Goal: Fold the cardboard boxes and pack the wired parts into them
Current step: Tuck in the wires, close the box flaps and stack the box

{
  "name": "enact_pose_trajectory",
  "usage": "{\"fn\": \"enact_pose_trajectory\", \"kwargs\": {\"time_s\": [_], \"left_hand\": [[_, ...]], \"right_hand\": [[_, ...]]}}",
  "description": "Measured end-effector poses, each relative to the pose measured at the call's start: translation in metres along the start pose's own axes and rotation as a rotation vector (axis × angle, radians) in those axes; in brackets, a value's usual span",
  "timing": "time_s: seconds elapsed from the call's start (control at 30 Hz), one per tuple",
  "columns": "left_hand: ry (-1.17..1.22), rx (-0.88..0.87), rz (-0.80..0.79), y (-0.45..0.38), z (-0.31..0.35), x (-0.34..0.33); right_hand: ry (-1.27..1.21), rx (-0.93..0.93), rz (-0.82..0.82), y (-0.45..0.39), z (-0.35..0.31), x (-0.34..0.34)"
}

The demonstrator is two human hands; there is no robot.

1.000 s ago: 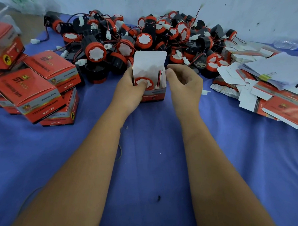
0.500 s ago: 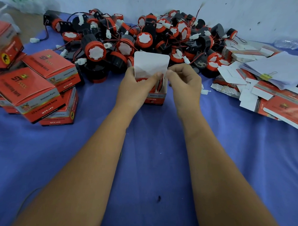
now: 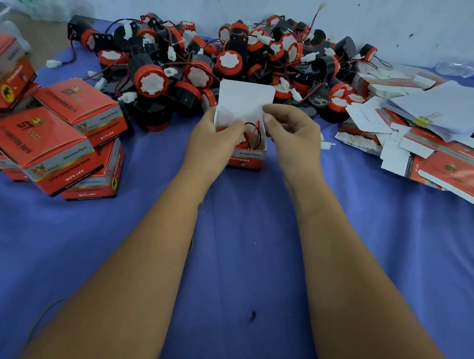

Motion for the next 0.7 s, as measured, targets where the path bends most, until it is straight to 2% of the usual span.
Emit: {"fn": "enact_pose_trajectory", "kwargs": {"time_s": [0.13, 0.23, 0.3, 0.4, 0.57, 0.7], "left_hand": [[-0.003, -0.007, -0.007, -0.002, -0.001, 0.001], [-0.003, -0.012, -0.051, -0.003, -0.002, 0.000], [0.011, -0.007, -0.066, -0.003, -0.003, 0.001], [0.083, 0.031, -0.080, -0.002, -0.002, 0.000], [0.473, 0.126, -0.178, -0.002, -0.001, 0.000], [0.401, 0.126, -0.203, -0.011, -0.003, 0.009]], "right_hand": [[-0.053, -0.103, 0.022, -0.001, 0.012, -0.006], [-0.063, -0.234, -0.100, -0.002, 0.022, -0.013], [-0.033, -0.219, -0.185, -0.001, 0.021, -0.018], [0.063, -0.186, -0.225, 0.000, 0.017, -0.023], [0.078, -0.156, -0.213, 0.000, 0.017, -0.024], [-0.003, -0.136, -0.170, 0.002, 0.017, -0.023]]}}
Point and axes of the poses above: each hand's wrist, its own y-axis away from the middle knuckle, its own x-axis out of the back of the hand, z = x × y, the point moved 6 cm from there along -y, towards the middle knuckle, and after that the axes turned 8 degrees about y, right-handed, at the moved point
